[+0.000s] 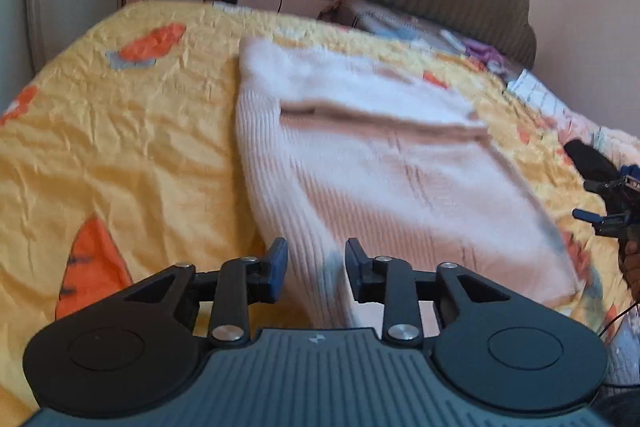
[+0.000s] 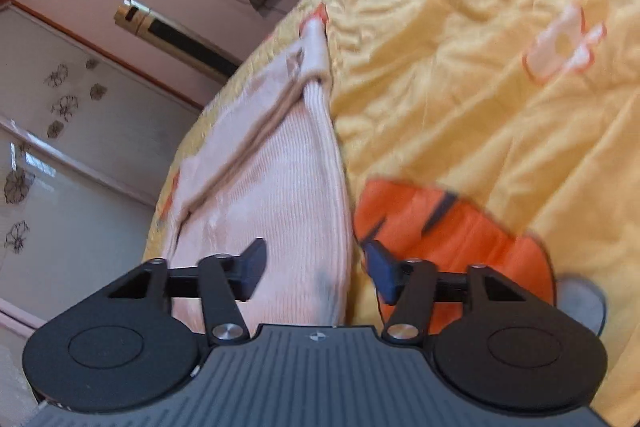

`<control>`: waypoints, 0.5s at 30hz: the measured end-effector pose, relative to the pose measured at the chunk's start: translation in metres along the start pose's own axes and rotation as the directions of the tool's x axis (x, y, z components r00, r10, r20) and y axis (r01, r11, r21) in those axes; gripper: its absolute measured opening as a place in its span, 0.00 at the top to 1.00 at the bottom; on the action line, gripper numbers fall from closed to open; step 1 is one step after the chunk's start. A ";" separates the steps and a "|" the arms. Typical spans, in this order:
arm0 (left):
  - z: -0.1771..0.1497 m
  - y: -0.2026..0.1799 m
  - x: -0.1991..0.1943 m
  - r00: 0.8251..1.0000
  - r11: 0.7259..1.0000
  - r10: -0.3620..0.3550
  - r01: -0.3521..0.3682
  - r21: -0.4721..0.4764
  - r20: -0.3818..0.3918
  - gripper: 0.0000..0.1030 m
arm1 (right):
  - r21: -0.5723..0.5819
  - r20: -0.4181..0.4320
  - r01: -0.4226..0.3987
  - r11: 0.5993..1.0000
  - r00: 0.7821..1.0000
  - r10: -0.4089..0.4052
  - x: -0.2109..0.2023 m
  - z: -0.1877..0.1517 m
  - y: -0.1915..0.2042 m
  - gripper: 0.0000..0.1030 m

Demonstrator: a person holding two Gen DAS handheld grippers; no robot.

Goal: Fold small clothes

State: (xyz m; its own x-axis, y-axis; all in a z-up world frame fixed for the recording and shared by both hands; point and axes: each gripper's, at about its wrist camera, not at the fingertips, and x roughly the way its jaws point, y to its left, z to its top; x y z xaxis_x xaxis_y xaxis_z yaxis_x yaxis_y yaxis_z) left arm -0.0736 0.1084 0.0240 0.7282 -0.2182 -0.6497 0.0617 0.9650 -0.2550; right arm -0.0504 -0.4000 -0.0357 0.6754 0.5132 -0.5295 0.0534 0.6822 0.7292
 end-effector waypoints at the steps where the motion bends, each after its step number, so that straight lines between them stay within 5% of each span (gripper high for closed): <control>1: 0.014 -0.003 0.002 0.998 1.000 0.011 -0.011 0.002 0.057 0.57 | -0.007 0.038 -0.005 1.000 0.999 0.005 0.001 0.014 0.004 0.30; 2: 0.028 -0.006 0.007 0.994 1.000 0.018 -0.018 -0.004 0.110 0.36 | -0.017 0.062 -0.013 1.000 0.998 0.014 0.007 0.029 0.008 0.30; 4: 0.053 -0.012 0.026 0.973 0.998 0.060 -0.053 -0.035 0.225 0.13 | -0.030 0.089 -0.019 0.999 0.996 0.022 0.029 0.060 0.019 0.30; 7: 0.092 -0.009 0.082 0.958 0.985 0.156 -0.134 -0.107 0.241 0.13 | -0.030 0.105 -0.056 0.998 0.993 0.059 0.079 0.105 0.029 0.30; 10: 0.125 0.005 0.148 0.968 0.964 0.216 -0.192 -0.184 0.127 0.13 | 0.000 0.075 -0.078 0.997 0.994 0.078 0.135 0.143 0.033 0.32; 15: 0.154 0.023 0.227 0.965 0.952 0.257 -0.261 -0.159 -0.045 0.14 | -0.017 -0.002 0.004 1.000 1.000 -0.004 0.208 0.172 0.046 0.32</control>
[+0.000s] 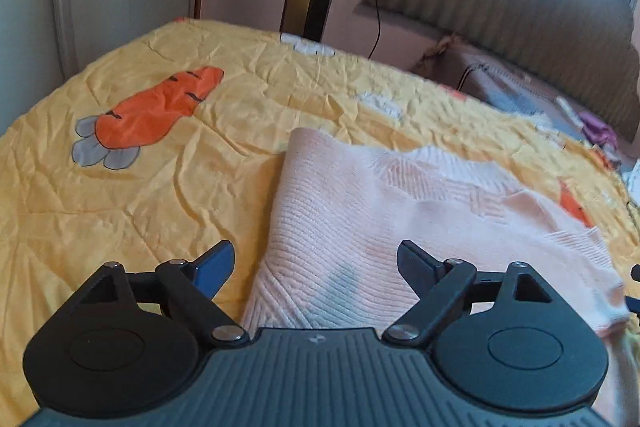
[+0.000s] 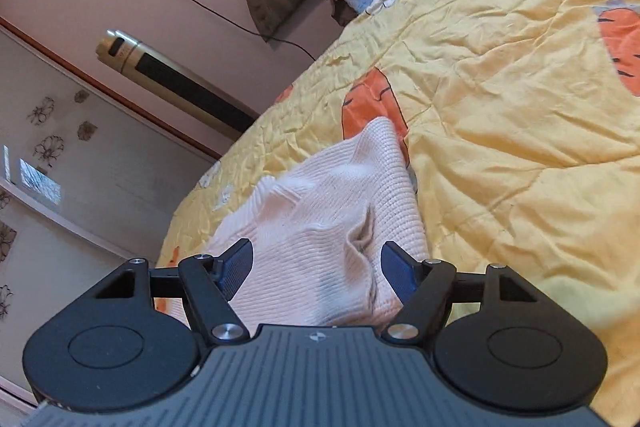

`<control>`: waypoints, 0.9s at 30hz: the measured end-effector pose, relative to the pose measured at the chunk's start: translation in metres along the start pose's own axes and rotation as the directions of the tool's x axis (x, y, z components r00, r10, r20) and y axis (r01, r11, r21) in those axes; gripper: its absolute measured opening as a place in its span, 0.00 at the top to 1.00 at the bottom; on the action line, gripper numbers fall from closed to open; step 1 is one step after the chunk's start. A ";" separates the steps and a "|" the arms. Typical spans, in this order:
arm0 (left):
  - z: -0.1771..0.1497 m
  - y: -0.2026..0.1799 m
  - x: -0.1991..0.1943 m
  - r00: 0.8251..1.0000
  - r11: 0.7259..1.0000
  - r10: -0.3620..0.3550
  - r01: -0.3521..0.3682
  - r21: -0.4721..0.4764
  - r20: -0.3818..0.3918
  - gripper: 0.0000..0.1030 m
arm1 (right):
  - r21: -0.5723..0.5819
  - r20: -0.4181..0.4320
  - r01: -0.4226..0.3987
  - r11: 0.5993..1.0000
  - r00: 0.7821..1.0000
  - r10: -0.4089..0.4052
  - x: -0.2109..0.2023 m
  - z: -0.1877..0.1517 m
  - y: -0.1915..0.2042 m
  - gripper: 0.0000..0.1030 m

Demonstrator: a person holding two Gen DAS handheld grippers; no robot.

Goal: Fold small clothes

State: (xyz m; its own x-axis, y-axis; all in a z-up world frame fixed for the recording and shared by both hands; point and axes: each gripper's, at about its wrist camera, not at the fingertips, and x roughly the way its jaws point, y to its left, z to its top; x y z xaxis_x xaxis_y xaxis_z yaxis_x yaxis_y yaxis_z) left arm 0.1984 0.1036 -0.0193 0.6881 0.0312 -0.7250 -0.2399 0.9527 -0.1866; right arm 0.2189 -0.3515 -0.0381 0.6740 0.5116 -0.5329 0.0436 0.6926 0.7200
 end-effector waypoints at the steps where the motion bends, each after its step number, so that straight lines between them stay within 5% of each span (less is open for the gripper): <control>1: 0.000 -0.003 0.011 1.000 0.999 -0.004 0.005 0.032 -0.026 0.14 | -0.014 -0.034 0.025 1.000 0.999 -0.026 0.013 0.002 0.002 0.31; 5: -0.005 -0.007 0.043 0.998 0.994 0.027 -0.020 0.104 -0.065 0.51 | -0.122 -0.052 0.073 0.990 0.995 -0.080 0.035 -0.007 0.008 0.39; 7: -0.003 -0.006 0.043 0.999 0.994 0.019 -0.013 0.112 -0.048 0.65 | -0.206 -0.034 0.111 0.972 0.992 -0.121 0.038 -0.012 0.015 0.68; 10: 0.000 -0.006 0.033 0.999 0.988 0.042 -0.041 0.147 -0.003 0.85 | -0.220 -0.036 0.113 0.969 0.992 -0.124 0.039 -0.011 0.010 0.76; 15: -0.004 0.030 0.035 1.000 1.000 0.002 -0.002 -0.010 0.009 0.86 | -0.210 -0.014 0.016 0.978 1.000 -0.020 0.025 -0.012 0.022 0.90; 18: 0.001 0.034 0.029 1.000 0.997 -0.030 0.029 -0.064 -0.006 0.83 | -0.245 -0.076 0.096 0.965 0.990 -0.118 0.048 -0.020 0.018 0.93; 24: 0.025 0.024 0.030 0.999 0.999 0.015 -0.014 -0.042 0.036 0.71 | -0.183 -0.082 0.062 0.981 0.994 -0.078 0.041 -0.018 0.014 0.78; 26: 0.036 0.015 0.044 1.000 1.000 0.017 -0.017 -0.007 0.017 0.43 | -0.172 -0.093 0.055 0.984 0.993 -0.071 0.043 -0.018 0.013 0.74; 27: 0.040 0.009 0.055 1.000 0.999 0.027 -0.027 0.029 -0.010 0.39 | -0.168 -0.093 0.051 0.985 0.993 -0.067 0.043 -0.019 0.013 0.71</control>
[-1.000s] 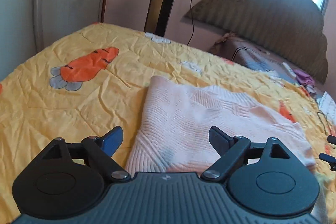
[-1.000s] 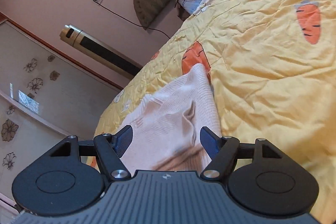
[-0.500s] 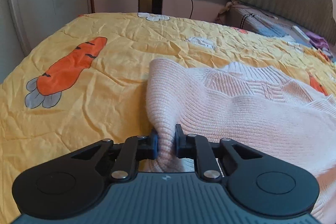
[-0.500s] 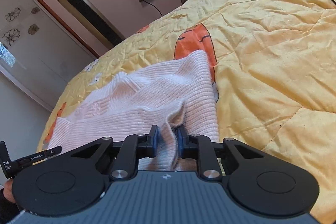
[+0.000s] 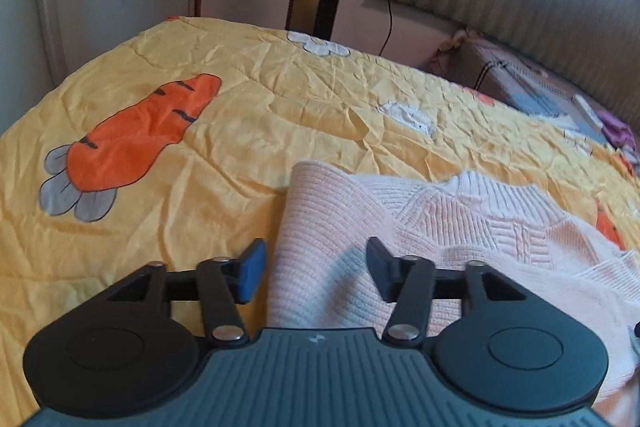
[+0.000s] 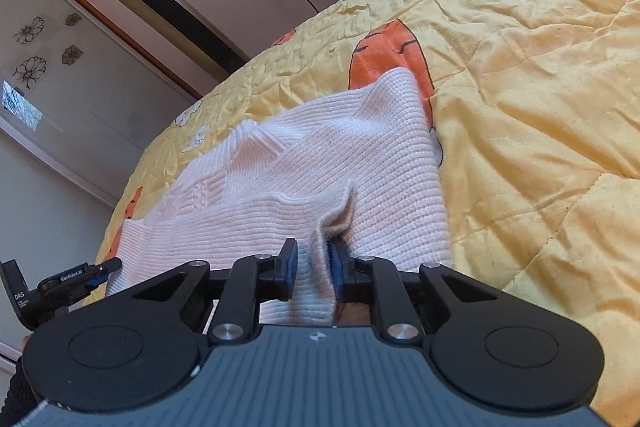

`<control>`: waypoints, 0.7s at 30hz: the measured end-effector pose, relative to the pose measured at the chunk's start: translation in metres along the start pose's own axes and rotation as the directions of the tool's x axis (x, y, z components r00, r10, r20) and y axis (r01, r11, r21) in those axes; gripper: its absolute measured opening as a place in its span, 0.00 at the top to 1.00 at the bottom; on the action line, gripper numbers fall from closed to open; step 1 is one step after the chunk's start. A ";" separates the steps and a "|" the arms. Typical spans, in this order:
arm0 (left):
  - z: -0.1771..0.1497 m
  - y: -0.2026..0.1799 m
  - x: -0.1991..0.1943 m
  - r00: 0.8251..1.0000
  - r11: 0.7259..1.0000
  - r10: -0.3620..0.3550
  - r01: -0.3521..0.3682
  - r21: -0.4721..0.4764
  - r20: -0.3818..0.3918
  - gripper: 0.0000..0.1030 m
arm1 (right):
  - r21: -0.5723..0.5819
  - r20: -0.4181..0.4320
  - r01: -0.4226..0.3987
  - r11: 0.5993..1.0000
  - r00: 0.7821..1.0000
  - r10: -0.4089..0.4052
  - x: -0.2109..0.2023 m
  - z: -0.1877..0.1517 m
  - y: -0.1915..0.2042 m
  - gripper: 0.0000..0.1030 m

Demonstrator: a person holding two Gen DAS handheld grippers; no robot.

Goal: Fold small clothes

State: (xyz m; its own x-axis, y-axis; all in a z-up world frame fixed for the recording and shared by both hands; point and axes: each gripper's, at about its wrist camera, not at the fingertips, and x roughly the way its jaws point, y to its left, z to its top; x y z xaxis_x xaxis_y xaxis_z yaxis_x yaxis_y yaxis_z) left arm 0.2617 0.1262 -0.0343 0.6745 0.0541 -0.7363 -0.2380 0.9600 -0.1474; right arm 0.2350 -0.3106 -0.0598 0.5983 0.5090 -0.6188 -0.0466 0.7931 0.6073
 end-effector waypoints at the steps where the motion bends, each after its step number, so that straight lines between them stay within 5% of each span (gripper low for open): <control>1: 0.002 -0.007 0.010 1.000 0.999 0.013 -0.012 0.043 -0.022 0.40 | -0.002 0.002 -0.001 1.000 1.000 0.001 0.001 0.000 0.001 0.71; 3: 0.002 -0.014 0.018 1.000 0.996 0.023 -0.021 0.090 -0.019 0.74 | -0.037 0.000 0.014 0.999 1.000 -0.014 0.006 -0.001 0.007 0.71; 5: 0.003 -0.014 0.014 1.000 0.996 0.025 -0.024 0.091 -0.007 0.87 | -0.072 -0.004 0.026 0.997 1.000 -0.027 0.008 -0.001 0.013 0.87; 9: -0.006 0.007 0.017 0.998 0.997 0.060 -0.060 0.050 0.012 0.87 | -0.085 0.053 -0.033 0.996 0.998 0.037 -0.005 0.001 0.022 0.90; 11: -0.009 0.011 0.016 0.998 0.998 0.049 -0.050 0.032 0.032 0.87 | -0.102 0.031 0.014 0.995 0.999 -0.011 0.005 0.000 0.016 0.93; 15: -0.014 -0.007 0.004 0.993 0.985 0.103 -0.111 0.133 0.065 0.82 | -0.051 0.037 0.025 0.998 0.999 -0.024 0.011 -0.005 0.004 0.95; 18: -0.022 -0.014 -0.034 0.987 0.983 0.119 -0.132 0.124 0.104 0.79 | -0.076 0.047 0.060 0.995 0.997 -0.056 0.006 -0.007 0.011 0.83; 21: -0.050 -0.023 -0.086 0.985 0.995 0.029 -0.044 0.088 0.171 0.70 | -0.075 0.107 0.100 0.992 0.990 -0.091 -0.013 -0.008 0.019 0.71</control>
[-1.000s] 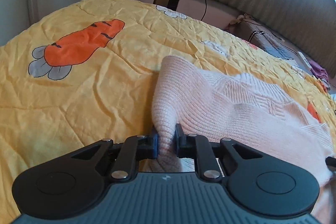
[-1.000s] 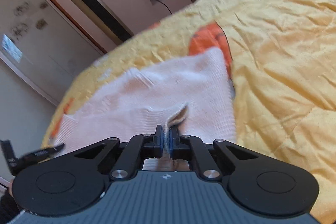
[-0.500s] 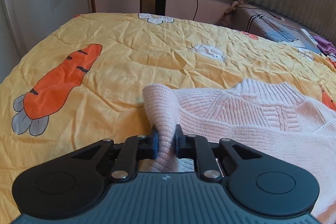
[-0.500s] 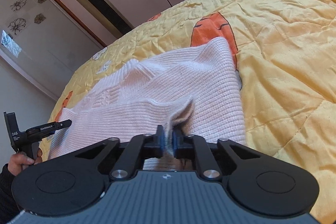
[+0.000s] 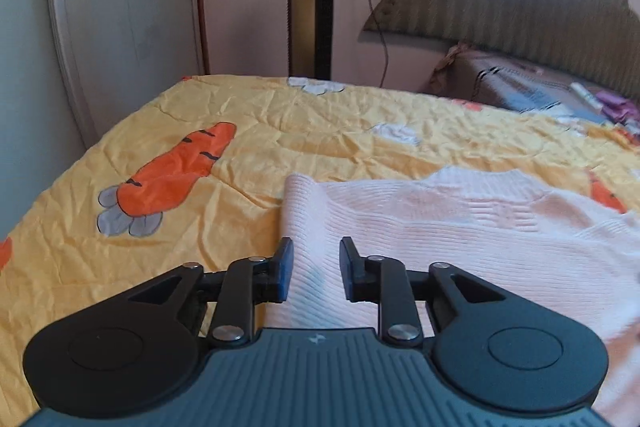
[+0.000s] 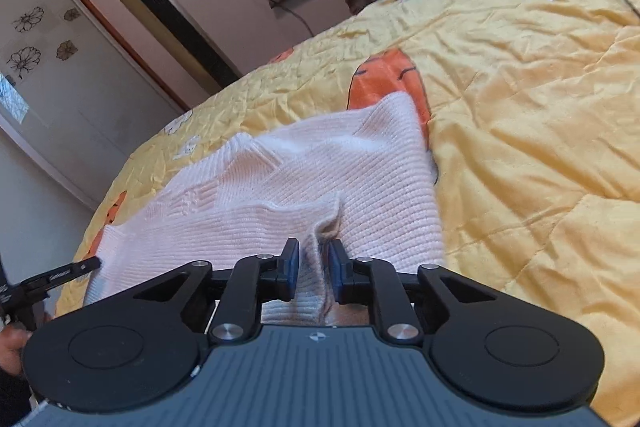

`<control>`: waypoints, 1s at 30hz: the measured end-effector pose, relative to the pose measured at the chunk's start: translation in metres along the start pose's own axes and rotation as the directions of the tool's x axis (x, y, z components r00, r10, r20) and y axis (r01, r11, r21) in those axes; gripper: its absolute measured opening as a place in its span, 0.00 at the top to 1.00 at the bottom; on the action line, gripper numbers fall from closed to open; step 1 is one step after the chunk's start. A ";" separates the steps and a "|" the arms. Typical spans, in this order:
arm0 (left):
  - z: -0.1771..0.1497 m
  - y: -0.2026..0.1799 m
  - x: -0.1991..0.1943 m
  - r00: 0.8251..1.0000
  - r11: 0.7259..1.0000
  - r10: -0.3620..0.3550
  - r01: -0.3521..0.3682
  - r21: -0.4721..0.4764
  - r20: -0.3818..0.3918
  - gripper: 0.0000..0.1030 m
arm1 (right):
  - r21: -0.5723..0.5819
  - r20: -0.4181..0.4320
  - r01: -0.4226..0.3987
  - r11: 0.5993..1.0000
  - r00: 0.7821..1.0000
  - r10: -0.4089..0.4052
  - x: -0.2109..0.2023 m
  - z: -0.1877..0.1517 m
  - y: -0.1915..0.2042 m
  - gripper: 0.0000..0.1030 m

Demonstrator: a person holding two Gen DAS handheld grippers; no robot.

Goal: Fold small clothes

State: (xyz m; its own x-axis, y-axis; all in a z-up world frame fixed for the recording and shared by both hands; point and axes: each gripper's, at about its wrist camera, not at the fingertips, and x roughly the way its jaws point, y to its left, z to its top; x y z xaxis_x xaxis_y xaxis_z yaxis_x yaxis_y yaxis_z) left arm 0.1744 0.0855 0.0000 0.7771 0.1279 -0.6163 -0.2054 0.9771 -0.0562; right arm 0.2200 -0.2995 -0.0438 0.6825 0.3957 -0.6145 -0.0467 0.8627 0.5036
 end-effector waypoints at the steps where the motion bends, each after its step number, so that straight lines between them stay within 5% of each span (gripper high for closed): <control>1: -0.010 -0.007 -0.012 0.998 0.998 -0.061 0.061 0.000 -0.004 0.56 | -0.019 0.051 0.022 1.000 0.998 -0.021 -0.010 0.000 0.004 0.68; 2: -0.022 -0.015 -0.019 0.993 0.993 -0.114 0.114 0.014 -0.026 0.39 | -0.036 0.099 0.042 0.998 0.994 -0.039 -0.018 -0.001 0.011 0.63; 4: -0.045 -0.036 -0.017 0.987 0.987 -0.125 0.134 0.091 -0.100 0.38 | -0.086 0.148 0.026 0.996 0.989 -0.013 -0.025 -0.004 0.027 0.52; 7: -0.068 -0.041 -0.005 0.990 0.987 -0.019 0.040 0.153 -0.137 0.38 | -0.209 0.069 -0.017 0.978 0.997 0.032 -0.009 -0.014 0.061 0.41; 11: -0.075 -0.016 0.003 0.993 0.992 -0.039 0.053 0.115 -0.115 0.38 | -0.339 -0.031 0.043 0.940 0.998 -0.057 0.027 -0.037 0.080 0.42; 13: -0.077 -0.018 0.003 0.994 0.990 -0.031 0.046 0.134 -0.105 0.38 | -0.388 0.030 0.034 0.921 0.999 -0.024 0.028 -0.055 0.072 0.41; 21: -0.078 -0.024 -0.014 0.990 0.992 0.019 -0.001 0.125 -0.137 0.37 | -0.392 0.075 0.088 0.916 0.995 -0.063 0.018 -0.062 0.081 0.39; 23: -0.083 -0.021 -0.029 0.988 0.992 0.016 0.004 0.125 -0.157 0.38 | -0.368 0.106 0.120 0.922 0.991 -0.086 -0.002 -0.068 0.087 0.33; 26: -0.098 -0.015 -0.050 0.987 0.992 -0.011 0.031 0.122 -0.163 0.36 | -0.345 0.140 0.068 0.936 0.990 -0.020 -0.036 -0.084 0.085 0.13; 30: -0.126 -0.008 -0.061 0.996 0.983 -0.036 0.050 0.174 -0.085 0.31 | -0.385 0.050 0.050 0.922 0.998 -0.033 -0.048 -0.113 0.076 0.01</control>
State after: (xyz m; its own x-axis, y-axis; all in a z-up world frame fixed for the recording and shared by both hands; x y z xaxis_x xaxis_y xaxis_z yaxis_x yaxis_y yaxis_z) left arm 0.0537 0.0484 -0.0603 0.7305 0.0779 -0.6785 -0.0595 0.9970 0.0504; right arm 0.1012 -0.2174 -0.0454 0.7195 0.3507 -0.5995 -0.2895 0.9360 0.2000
